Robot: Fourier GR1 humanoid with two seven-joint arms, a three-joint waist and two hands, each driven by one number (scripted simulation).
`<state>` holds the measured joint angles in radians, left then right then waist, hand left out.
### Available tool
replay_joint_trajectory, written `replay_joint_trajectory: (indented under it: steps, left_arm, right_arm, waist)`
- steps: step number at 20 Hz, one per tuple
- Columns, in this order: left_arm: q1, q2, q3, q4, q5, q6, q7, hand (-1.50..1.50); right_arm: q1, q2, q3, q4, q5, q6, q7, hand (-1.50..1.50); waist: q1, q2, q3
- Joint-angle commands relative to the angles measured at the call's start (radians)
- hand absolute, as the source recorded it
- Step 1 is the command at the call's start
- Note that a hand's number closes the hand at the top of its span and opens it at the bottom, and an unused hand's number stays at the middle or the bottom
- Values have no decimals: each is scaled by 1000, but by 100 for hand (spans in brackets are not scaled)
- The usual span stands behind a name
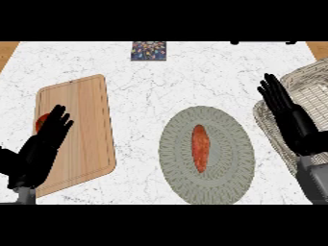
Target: Pick the sweet potato from the placemat and place it in the basket
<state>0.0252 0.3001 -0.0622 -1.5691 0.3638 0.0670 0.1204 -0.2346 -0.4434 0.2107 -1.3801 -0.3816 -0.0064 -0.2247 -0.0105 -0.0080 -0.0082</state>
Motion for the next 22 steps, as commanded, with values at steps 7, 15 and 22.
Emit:
replay_joint_trajectory:
  steps: [7, 15, 22]
  left_arm:
    - [62, 27, -104, 166, -130, 12, 104, 0]
    - [76, 14, -89, 202, -166, 59, 110, 0]
    - [131, 32, -74, 182, -147, 42, 112, 0]
  right_arm:
    - [-299, 154, 201, -36, -6, 256, 0, 150]
    - [-291, 409, 448, -14, 336, -126, 169, -150]
    - [-527, 76, 371, -77, 588, -101, 501, -150]
  waist:
    - [94, 23, 8]
    - [15, 5, 7]
    - [-14, -11, 2]
